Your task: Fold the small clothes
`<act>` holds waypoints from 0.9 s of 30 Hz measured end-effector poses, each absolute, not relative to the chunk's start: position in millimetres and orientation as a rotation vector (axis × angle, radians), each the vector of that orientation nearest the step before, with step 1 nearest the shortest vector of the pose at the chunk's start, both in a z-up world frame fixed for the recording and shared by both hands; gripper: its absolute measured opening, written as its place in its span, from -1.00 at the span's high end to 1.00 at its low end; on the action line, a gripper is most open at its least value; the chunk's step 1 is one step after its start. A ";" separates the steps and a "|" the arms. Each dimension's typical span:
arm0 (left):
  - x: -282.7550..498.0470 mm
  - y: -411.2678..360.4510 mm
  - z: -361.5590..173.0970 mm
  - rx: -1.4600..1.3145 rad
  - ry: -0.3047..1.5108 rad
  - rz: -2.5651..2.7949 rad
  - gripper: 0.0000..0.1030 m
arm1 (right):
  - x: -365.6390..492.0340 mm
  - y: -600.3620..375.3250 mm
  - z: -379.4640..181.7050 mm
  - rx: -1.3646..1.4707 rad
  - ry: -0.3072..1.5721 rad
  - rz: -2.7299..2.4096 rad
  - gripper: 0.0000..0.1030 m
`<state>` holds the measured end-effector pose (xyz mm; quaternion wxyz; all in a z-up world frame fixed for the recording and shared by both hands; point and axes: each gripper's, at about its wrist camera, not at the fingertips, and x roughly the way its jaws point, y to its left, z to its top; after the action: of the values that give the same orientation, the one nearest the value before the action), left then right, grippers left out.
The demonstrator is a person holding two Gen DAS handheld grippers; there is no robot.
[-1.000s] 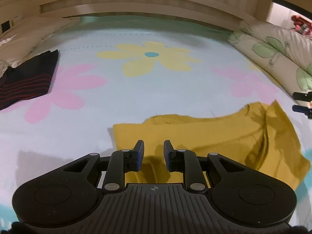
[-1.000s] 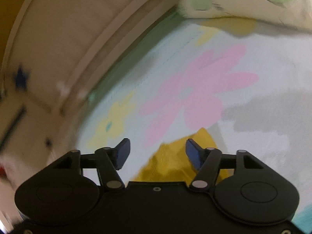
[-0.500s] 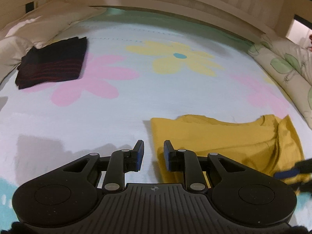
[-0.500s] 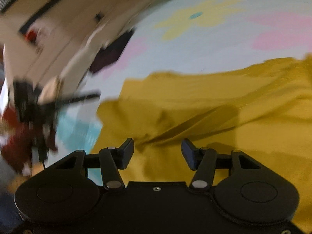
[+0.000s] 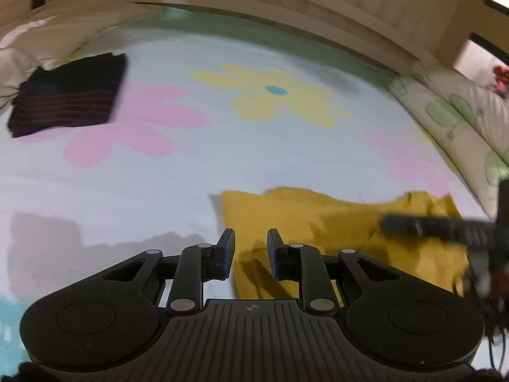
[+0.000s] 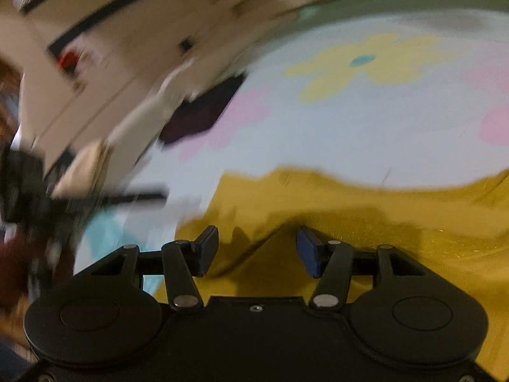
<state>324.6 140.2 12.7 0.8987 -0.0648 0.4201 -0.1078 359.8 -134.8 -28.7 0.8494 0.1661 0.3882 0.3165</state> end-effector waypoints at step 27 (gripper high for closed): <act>330.0 61.9 -32.8 0.080 0.984 -0.612 0.58 | 338.5 -285.9 2.5 0.520 0.704 0.293 -0.21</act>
<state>330.0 61.9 -32.8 0.8360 0.0380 0.4649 -0.2890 338.5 -285.9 2.5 0.8955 0.2509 0.3395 0.1413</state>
